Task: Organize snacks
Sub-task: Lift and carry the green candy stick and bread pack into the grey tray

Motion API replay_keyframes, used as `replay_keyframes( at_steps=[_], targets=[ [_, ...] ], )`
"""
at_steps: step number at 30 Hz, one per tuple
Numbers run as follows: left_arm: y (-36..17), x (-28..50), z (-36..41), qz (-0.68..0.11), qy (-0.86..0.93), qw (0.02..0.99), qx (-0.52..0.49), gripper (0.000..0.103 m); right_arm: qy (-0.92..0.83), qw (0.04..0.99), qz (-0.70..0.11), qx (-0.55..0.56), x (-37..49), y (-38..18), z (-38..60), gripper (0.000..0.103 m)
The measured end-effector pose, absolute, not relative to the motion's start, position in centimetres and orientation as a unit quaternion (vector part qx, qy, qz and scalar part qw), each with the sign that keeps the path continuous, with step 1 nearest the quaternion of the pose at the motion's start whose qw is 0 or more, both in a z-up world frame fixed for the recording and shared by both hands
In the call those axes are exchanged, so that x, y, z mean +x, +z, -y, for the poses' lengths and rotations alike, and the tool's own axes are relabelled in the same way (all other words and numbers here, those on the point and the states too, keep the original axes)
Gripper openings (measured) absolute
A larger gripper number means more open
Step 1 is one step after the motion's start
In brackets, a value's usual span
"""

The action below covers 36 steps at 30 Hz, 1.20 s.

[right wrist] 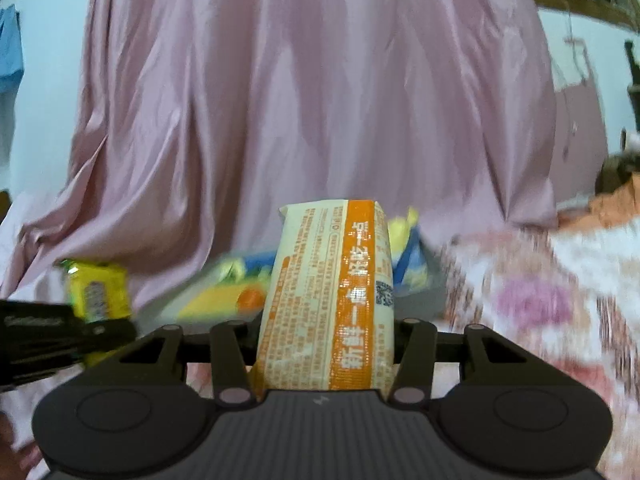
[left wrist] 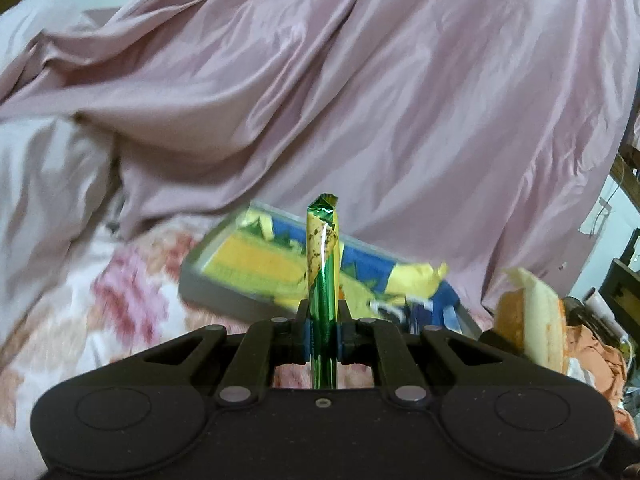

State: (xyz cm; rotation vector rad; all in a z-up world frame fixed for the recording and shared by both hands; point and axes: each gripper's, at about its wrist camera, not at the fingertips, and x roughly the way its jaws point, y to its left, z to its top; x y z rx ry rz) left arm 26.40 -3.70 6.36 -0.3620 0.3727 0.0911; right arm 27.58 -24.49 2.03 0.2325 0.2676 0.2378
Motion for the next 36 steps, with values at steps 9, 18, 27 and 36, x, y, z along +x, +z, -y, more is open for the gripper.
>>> replay_keyframes(
  at_steps=[9,18,27,36],
  targets=[
    [6.9,33.9,4.6,-0.169,0.035,0.966,-0.192,0.012,0.098,0.984,-0.074,0.126,34.8,2.0,27.1,0.053],
    [5.0,40.0,7.2,-0.179,0.021,0.965,-0.189,0.011,0.123,0.983,-0.07,0.118,38.8,0.6,26.8,0.053],
    [2.7,42.3,8.5,-0.215,0.018,0.961,-0.171,0.012,0.129,0.981,-0.085,0.118,41.4,0.2,26.8,0.053],
    [1.5,42.5,8.2,-0.224,0.025,0.958,-0.175,0.013,0.14,0.976,-0.12,0.115,42.9,-0.4,26.1,0.053]
  ],
)
